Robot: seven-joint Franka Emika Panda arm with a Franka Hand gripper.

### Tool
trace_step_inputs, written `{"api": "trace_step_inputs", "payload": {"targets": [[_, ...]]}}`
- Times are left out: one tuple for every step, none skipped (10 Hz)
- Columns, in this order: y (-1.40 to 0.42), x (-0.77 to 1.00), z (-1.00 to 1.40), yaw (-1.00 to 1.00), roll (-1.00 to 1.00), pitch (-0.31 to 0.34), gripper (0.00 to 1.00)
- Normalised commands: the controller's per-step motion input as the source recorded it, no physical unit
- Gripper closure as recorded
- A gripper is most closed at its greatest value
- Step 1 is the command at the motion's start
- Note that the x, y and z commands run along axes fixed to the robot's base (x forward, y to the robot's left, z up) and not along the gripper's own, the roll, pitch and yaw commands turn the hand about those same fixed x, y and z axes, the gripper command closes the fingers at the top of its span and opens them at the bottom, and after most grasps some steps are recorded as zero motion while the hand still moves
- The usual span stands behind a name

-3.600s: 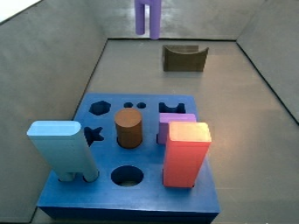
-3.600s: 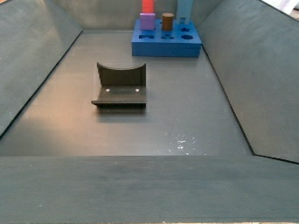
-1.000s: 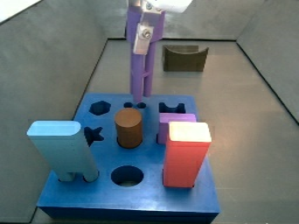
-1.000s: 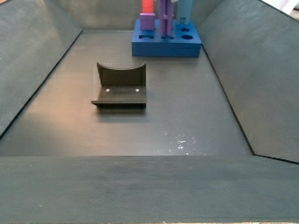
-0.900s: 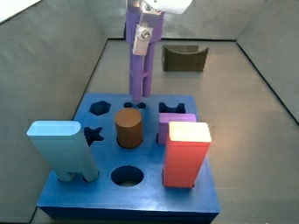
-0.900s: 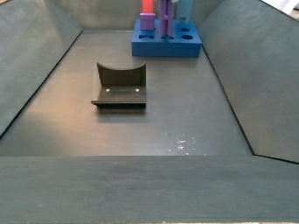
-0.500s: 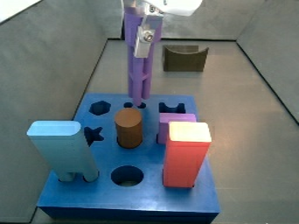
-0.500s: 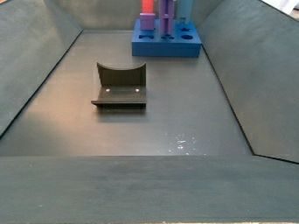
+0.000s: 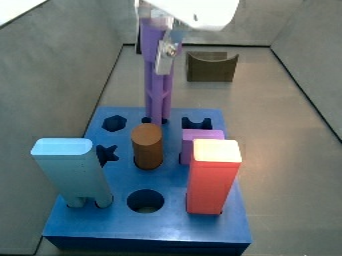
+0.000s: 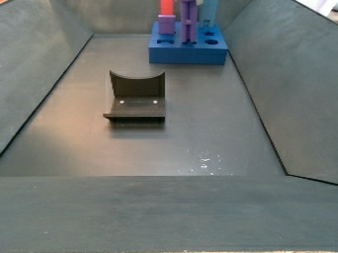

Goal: Pick up the 3 prong object. Move up. Rotate the 3 prong object. Place the 3 prong object on the fixture. Regrasp the 3 prong object. Move to above the board. Insert the 3 prong object.
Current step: Insert the 3 prong object.

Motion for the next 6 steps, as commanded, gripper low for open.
{"api": "trace_step_inputs", "payload": {"targets": [[-0.08,0.00,-0.07,0.09,0.00,-0.007,1.00],[-0.07,0.00,-0.09,0.11,0.01,0.000,1.00],[-0.02,-0.05,-0.16,0.11,0.05,0.000,1.00],[0.00,-0.14,-0.19,0.10,0.07,0.000,1.00],[0.00,-0.08,-0.11,0.07,0.01,0.000,1.00],[-0.01,-0.01,-0.05,0.05,0.00,0.000,1.00]]}}
